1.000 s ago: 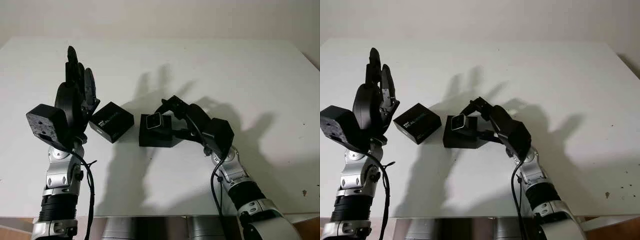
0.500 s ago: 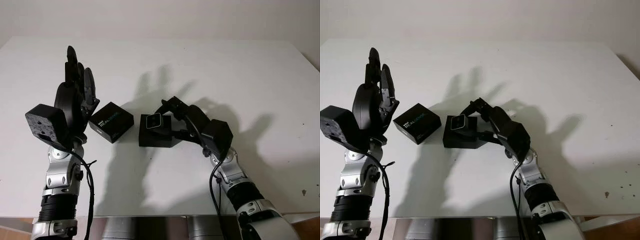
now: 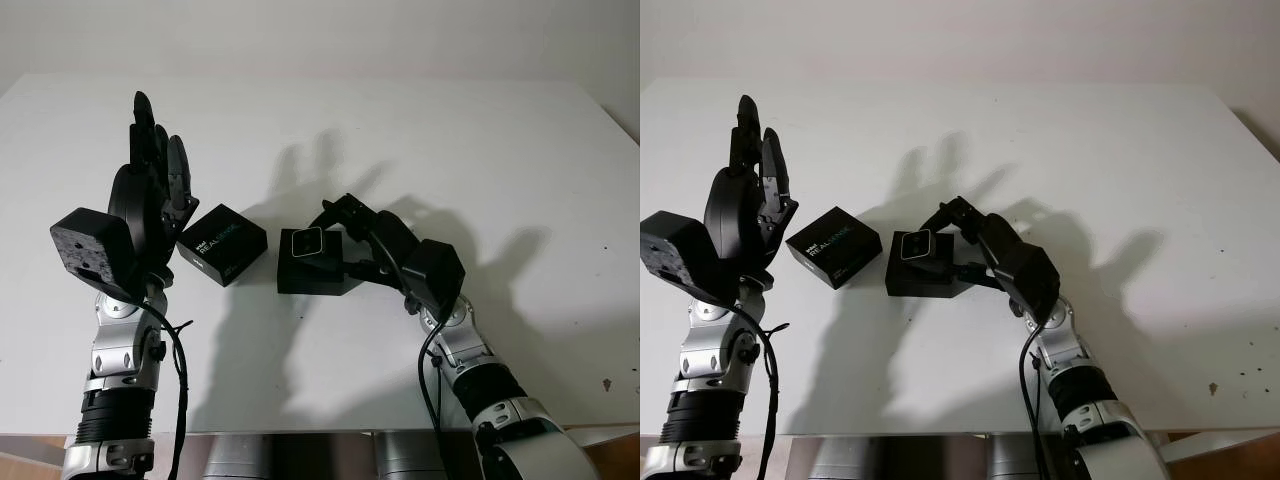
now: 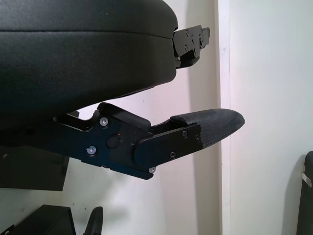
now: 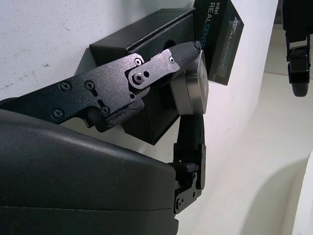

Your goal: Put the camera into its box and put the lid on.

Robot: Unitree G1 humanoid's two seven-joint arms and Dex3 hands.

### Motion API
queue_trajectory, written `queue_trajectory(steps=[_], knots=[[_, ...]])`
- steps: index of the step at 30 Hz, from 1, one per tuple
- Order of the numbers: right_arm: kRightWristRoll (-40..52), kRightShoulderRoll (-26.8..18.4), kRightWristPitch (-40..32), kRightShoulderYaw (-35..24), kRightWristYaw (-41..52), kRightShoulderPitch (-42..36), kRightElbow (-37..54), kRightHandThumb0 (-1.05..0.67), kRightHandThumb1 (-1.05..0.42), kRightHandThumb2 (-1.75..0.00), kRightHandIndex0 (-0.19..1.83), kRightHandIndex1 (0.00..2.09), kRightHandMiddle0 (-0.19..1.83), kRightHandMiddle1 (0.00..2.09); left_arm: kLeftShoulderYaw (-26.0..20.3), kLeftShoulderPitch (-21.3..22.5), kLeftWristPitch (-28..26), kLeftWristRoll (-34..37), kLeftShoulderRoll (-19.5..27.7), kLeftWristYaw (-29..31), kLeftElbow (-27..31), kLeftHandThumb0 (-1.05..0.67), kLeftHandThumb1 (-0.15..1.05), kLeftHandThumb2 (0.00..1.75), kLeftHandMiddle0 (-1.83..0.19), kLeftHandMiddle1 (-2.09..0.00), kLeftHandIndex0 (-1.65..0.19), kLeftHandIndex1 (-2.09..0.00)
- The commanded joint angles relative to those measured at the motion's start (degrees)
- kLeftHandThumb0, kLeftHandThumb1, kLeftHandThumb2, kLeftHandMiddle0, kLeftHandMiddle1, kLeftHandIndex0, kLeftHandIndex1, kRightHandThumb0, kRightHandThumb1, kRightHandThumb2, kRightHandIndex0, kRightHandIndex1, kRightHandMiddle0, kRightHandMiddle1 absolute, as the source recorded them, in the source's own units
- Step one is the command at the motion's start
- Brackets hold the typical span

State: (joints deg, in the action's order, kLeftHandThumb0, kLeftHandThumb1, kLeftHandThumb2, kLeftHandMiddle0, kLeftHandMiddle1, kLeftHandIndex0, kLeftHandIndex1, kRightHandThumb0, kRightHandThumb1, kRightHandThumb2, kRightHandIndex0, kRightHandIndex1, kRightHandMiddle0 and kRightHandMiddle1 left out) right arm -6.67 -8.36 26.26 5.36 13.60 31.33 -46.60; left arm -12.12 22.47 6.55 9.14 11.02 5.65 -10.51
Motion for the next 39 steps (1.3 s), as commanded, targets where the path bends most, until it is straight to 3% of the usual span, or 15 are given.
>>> queue_trajectory(steps=[1,39], knots=[[-0.42,0.18,0.28,0.29,-0.33,0.45,-0.73,-0.48,-0.97,-0.05,0.2,0.06,0.23,1.64,0.19,-0.52,-0.12,-0.31,0.21,-0.03,1.27,-0.71,1.05,0.69,0.19,0.0,0.19,0.0],[-1.17,-3.48,-1.22,0.31,3.4,0.12,2.01,-0.48,-0.96,-0.05,0.19,0.06,0.27,1.61,0.2,-0.82,-0.72,-0.29,0.4,-0.19,2.04,-0.71,1.05,0.69,0.19,0.0,0.19,0.0]])
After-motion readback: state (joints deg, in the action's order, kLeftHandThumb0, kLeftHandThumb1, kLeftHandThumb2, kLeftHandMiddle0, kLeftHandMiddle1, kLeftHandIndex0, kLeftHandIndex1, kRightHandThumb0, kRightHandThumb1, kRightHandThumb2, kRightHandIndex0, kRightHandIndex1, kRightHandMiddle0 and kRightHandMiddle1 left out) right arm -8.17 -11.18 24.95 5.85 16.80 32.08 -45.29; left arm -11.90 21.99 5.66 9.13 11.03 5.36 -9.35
